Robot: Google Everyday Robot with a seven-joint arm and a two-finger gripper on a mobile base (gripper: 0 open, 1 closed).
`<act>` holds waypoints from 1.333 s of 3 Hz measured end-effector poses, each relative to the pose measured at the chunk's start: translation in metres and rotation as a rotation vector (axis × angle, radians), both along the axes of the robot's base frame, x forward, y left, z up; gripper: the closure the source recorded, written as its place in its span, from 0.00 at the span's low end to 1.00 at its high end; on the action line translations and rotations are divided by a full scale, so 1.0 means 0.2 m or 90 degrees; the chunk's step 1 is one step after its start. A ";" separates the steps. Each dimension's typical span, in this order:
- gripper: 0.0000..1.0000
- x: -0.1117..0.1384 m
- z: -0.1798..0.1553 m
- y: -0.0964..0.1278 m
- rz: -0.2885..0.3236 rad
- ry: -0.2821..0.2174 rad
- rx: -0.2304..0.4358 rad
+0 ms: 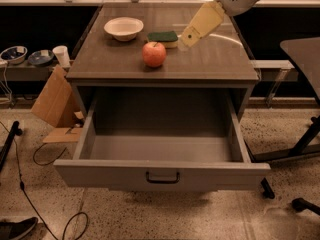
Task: Place sponge into top drawer
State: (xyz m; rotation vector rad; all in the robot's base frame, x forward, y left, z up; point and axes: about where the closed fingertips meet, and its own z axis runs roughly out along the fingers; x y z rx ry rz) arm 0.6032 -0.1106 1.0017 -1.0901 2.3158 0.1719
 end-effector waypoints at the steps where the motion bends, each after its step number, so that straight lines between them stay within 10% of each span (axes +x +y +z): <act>1: 0.00 0.03 -0.01 0.02 -0.011 -0.008 0.015; 4: 0.00 0.43 -0.27 0.06 -0.145 -0.079 0.131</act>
Offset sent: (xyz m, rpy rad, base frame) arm 0.0665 0.0213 -0.0249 0.1681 -0.1702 -0.1849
